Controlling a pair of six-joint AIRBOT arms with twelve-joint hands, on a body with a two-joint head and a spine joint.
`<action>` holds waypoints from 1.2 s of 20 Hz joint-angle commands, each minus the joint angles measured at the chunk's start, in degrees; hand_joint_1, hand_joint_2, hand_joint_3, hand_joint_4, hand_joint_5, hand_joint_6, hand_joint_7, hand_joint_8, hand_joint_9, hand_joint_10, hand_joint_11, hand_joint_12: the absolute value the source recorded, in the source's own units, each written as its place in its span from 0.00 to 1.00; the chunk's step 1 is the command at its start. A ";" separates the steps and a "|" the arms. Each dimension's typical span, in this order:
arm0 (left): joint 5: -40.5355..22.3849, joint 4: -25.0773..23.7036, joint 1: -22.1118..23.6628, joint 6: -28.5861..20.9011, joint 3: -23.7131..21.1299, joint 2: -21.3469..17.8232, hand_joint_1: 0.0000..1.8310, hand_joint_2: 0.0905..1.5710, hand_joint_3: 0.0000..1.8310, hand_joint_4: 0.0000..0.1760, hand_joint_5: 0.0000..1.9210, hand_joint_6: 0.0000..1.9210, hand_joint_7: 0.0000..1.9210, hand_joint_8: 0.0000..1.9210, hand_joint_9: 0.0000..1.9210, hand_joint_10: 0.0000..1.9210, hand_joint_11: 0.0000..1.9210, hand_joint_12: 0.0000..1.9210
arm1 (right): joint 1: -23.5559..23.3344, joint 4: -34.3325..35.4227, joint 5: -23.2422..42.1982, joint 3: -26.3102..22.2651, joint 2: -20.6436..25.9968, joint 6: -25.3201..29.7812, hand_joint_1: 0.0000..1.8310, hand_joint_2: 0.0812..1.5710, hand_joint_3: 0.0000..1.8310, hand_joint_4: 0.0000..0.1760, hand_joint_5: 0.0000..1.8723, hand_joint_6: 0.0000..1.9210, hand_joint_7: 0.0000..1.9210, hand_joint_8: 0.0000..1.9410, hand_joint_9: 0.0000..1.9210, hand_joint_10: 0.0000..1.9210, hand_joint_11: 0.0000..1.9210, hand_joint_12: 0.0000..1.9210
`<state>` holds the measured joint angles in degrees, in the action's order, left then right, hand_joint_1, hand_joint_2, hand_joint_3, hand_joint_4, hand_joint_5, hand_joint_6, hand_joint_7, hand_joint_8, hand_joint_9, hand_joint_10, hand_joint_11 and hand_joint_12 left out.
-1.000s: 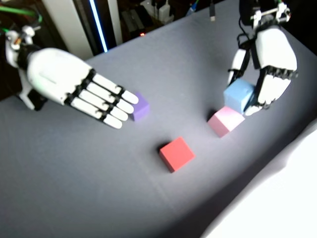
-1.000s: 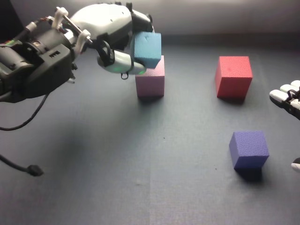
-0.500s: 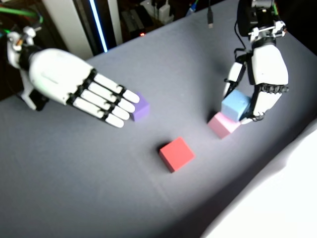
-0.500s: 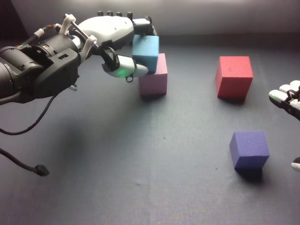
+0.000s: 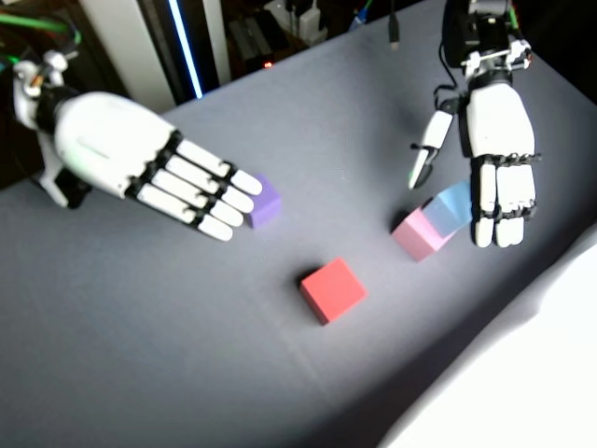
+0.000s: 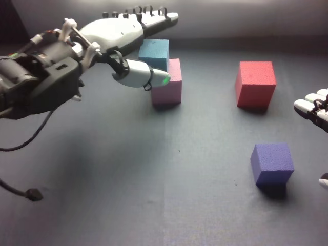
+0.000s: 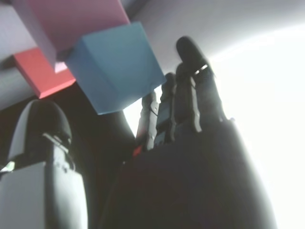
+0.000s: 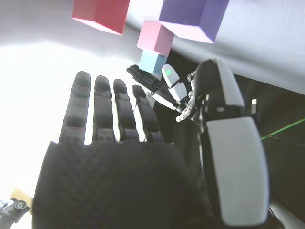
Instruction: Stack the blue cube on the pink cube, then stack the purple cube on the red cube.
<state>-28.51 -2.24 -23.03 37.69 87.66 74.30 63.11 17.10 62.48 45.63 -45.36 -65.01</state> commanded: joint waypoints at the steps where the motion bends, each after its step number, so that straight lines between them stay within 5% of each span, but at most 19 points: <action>1: -10.45 1.18 -0.05 1.85 -1.35 -1.80 0.28 0.65 0.00 0.99 0.00 0.00 0.00 0.00 0.00 0.00 0.00 0.00 | -0.20 -1.36 6.59 0.02 0.00 1.03 0.37 0.76 0.00 0.00 0.00 0.00 0.00 0.00 0.00 0.00 0.00 0.00; 3: -15.95 1.56 -1.31 3.94 -5.86 -5.52 0.22 0.66 0.00 1.00 0.00 0.00 0.00 0.00 0.00 0.00 0.00 0.00 | -0.22 -2.38 6.59 0.19 0.00 2.65 0.33 0.73 0.00 0.00 0.00 0.00 0.00 0.00 0.00 0.00 0.00 0.00; 5: -22.21 1.58 -3.70 3.94 -9.49 -8.81 0.22 0.68 0.01 0.90 0.00 0.00 0.00 0.00 0.00 0.00 0.00 0.00 | -0.34 -2.69 6.25 0.57 -0.04 3.75 0.30 0.72 0.00 0.11 0.00 0.00 0.00 0.00 0.00 0.00 0.00 0.00; 6: -25.22 1.62 -5.08 3.94 -11.29 -10.34 0.16 0.70 0.01 0.77 0.00 0.00 0.00 0.00 0.00 0.00 0.00 0.00 | -0.50 -2.74 5.80 0.89 -0.25 4.21 0.30 0.70 0.00 0.00 0.00 0.00 0.00 0.00 0.00 0.00 0.00 0.00; 7: -28.51 1.88 -6.88 3.93 -13.25 -11.90 0.19 0.74 0.02 0.95 0.00 0.00 0.00 0.00 0.00 0.00 0.00 0.00 | -0.71 -2.77 5.16 1.41 -0.68 4.72 0.32 0.69 0.00 0.00 0.00 0.00 0.00 0.00 0.00 0.00 0.00 0.00; 8: -31.72 2.25 -9.04 3.93 -15.06 -13.32 0.21 0.75 0.02 0.99 0.00 0.00 0.00 0.00 0.00 0.00 0.00 0.00 | -1.22 -2.78 4.12 2.12 -1.38 5.25 0.35 0.68 0.00 0.00 0.00 0.00 0.00 0.00 0.00 0.00 0.00 0.00; 13: -39.87 4.48 -17.58 2.26 -19.65 -16.87 0.25 0.81 0.01 1.00 0.00 0.00 0.00 0.00 0.00 0.00 0.00 0.00 | -5.47 -2.83 -2.73 6.01 -5.72 5.92 0.39 0.67 0.00 0.00 0.00 0.00 0.00 0.00 0.00 0.00 0.00 0.00; 14: -40.63 5.12 -18.69 2.26 -20.03 -17.14 0.28 0.83 0.02 0.94 0.00 0.00 0.00 0.00 0.00 0.00 0.00 0.00 | -6.11 -2.83 -3.75 6.70 -6.45 5.99 0.44 0.66 0.00 0.00 0.00 0.00 0.00 0.00 0.00 0.00 0.00 0.18; 15: -41.51 5.96 -20.08 2.21 -20.48 -17.47 0.28 0.83 0.02 0.94 0.00 0.00 0.00 0.00 0.00 0.00 0.00 0.00 | -7.08 -2.82 -5.61 7.68 -7.49 6.02 0.44 0.66 0.00 0.00 0.00 0.00 0.00 0.00 0.00 0.00 0.00 0.18; 16: -41.79 6.23 -20.90 2.08 -20.68 -17.67 0.30 0.85 0.01 0.83 0.00 0.00 0.00 0.00 0.00 0.00 0.00 0.00 | -7.94 -2.82 -7.14 8.48 -8.34 6.02 0.46 0.67 0.00 0.00 0.00 0.00 0.01 0.00 0.00 0.00 0.00 0.15; 17: -41.97 6.35 -21.33 1.93 -20.83 -17.77 0.31 0.85 0.01 0.83 0.00 0.00 0.00 0.00 0.00 0.00 0.00 0.00 | -8.41 -2.83 -7.98 9.00 -8.87 6.02 0.45 0.69 0.00 0.00 0.00 0.00 0.05 0.01 0.03 0.02 0.00 0.25; 18: -42.28 6.48 -21.86 1.76 -21.02 -17.84 0.30 0.85 0.01 0.89 0.00 0.00 0.00 0.00 0.00 0.00 0.00 0.00 | -9.44 -2.82 -9.81 10.06 -9.95 6.02 0.46 0.70 0.01 0.00 0.03 0.02 0.12 0.04 0.02 0.22 0.00 0.53; 19: -42.59 6.65 -22.23 1.69 -21.19 -17.90 0.30 0.85 0.01 0.81 0.00 0.00 0.00 0.00 0.00 0.00 0.00 0.00 | -10.38 -2.85 -11.58 10.96 -10.77 6.02 0.50 0.72 0.00 0.00 0.13 0.14 0.21 0.08 0.05 0.41 0.00 0.75; 20: -42.94 6.96 -22.74 1.65 -21.35 -17.99 0.30 0.86 0.01 0.74 0.00 0.00 0.00 0.00 0.00 0.00 0.00 0.00 | -11.35 -3.00 -13.22 12.01 -11.77 6.01 0.56 0.80 0.00 0.00 0.29 0.65 0.35 0.15 0.17 0.50 0.04 0.87; 21: -43.37 7.31 -23.26 1.53 -21.46 -18.10 0.31 0.86 0.01 0.73 0.00 0.00 0.00 0.00 0.00 0.00 0.00 0.00 | -12.47 -3.17 -14.66 12.78 -12.49 5.66 0.61 0.80 0.00 0.00 0.33 0.72 0.41 0.60 0.29 0.63 0.19 0.92; 22: -43.66 7.51 -23.62 1.41 -21.56 -18.22 0.32 0.86 0.01 0.69 0.00 0.00 0.00 0.00 0.00 0.00 0.00 0.00 | -13.26 -3.47 -15.44 13.35 -12.98 5.52 0.64 0.81 0.00 0.00 0.33 0.67 0.40 0.79 0.42 0.81 0.37 0.98; 24: -44.37 7.94 -24.45 1.26 -21.91 -18.59 0.33 0.86 0.00 0.68 0.00 0.00 0.00 0.00 0.00 0.00 0.00 0.00 | -15.08 -4.27 -15.66 13.84 -13.03 5.52 0.65 0.82 0.00 0.00 0.33 0.68 0.38 0.87 0.40 0.91 0.39 1.00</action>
<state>-64.95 5.21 -48.01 39.13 65.71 56.27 48.36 13.39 41.45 59.33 -58.43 -59.42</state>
